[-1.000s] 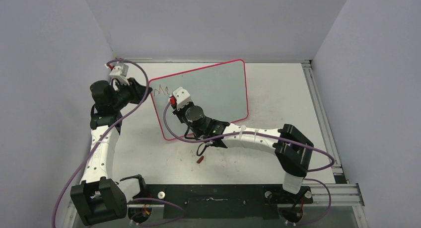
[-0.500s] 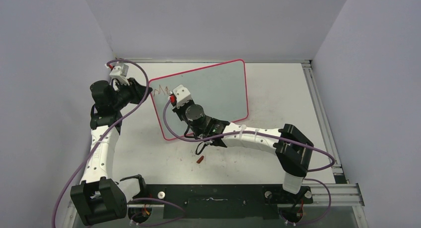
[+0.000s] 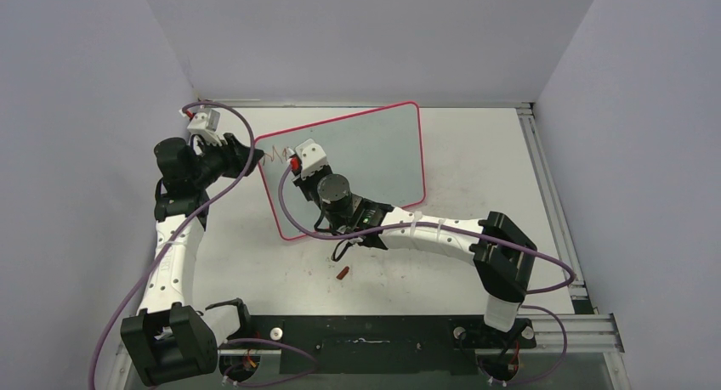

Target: Write a sentence on the whiteboard

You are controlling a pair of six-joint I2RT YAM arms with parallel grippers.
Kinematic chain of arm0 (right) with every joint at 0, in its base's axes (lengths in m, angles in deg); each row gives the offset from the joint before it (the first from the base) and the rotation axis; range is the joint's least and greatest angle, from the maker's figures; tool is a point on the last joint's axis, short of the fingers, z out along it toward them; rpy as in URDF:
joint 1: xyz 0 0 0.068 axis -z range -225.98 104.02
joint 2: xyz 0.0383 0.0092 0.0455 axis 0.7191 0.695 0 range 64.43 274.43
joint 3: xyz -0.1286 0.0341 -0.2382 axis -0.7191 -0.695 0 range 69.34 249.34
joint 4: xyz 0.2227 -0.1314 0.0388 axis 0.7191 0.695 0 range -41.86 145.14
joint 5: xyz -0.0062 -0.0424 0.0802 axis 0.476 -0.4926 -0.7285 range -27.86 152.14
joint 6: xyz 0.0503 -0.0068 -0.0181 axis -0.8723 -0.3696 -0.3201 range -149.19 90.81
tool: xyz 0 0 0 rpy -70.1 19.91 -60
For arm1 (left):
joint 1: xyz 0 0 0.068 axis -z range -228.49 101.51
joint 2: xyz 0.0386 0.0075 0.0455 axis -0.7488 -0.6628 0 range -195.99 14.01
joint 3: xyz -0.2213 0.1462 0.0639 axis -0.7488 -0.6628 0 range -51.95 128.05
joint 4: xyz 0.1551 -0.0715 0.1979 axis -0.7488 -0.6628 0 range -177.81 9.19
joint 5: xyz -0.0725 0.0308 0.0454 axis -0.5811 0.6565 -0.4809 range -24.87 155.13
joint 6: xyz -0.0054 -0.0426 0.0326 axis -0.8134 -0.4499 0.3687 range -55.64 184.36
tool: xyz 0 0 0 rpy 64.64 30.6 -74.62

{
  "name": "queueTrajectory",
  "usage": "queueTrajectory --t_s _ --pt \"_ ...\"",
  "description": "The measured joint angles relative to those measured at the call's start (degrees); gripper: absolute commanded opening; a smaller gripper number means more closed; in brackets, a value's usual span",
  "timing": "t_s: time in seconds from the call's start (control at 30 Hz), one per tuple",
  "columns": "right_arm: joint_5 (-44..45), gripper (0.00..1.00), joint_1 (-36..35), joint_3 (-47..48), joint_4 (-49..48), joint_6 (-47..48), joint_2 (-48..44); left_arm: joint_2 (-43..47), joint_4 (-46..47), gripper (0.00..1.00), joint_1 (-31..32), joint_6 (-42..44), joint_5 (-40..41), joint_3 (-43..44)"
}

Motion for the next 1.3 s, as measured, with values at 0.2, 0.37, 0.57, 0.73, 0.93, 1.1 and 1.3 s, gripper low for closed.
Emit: queueTrajectory --t_s 0.2,0.37,0.57,0.73,0.93,1.1,1.3 --pt "-1.14 0.05 0.00 -0.81 -0.57 -0.04 -0.04 -0.90 0.17 0.53 -0.48 -0.72 -0.83 0.02" --pt "-3.34 0.05 0.00 -3.17 -0.83 -0.26 -0.52 -3.98 2.23 0.52 -2.36 -1.86 -4.02 0.00" --pt "-4.98 0.05 0.00 -3.93 -0.81 -0.46 -0.68 -8.52 9.44 0.37 -3.74 -5.62 -11.91 -0.39" --pt "-5.03 0.05 0.00 -3.93 -0.83 -0.46 -1.27 -9.18 14.51 0.19 -4.55 -8.09 -17.05 -2.14" --pt "-5.01 0.05 0.00 -3.93 -0.87 -0.44 -1.42 -10.71 19.43 0.00 -6.25 -9.07 -23.19 -2.93" --pt "-4.98 0.05 0.00 -3.93 -0.92 -0.39 -1.42 -11.45 22.03 0.00 -6.78 -8.96 -25.64 -3.63" --pt "-4.96 0.05 0.00 -3.93 -1.05 -0.11 -1.42 -11.41 21.88 0.00 -7.02 -5.97 -26.88 -3.87"
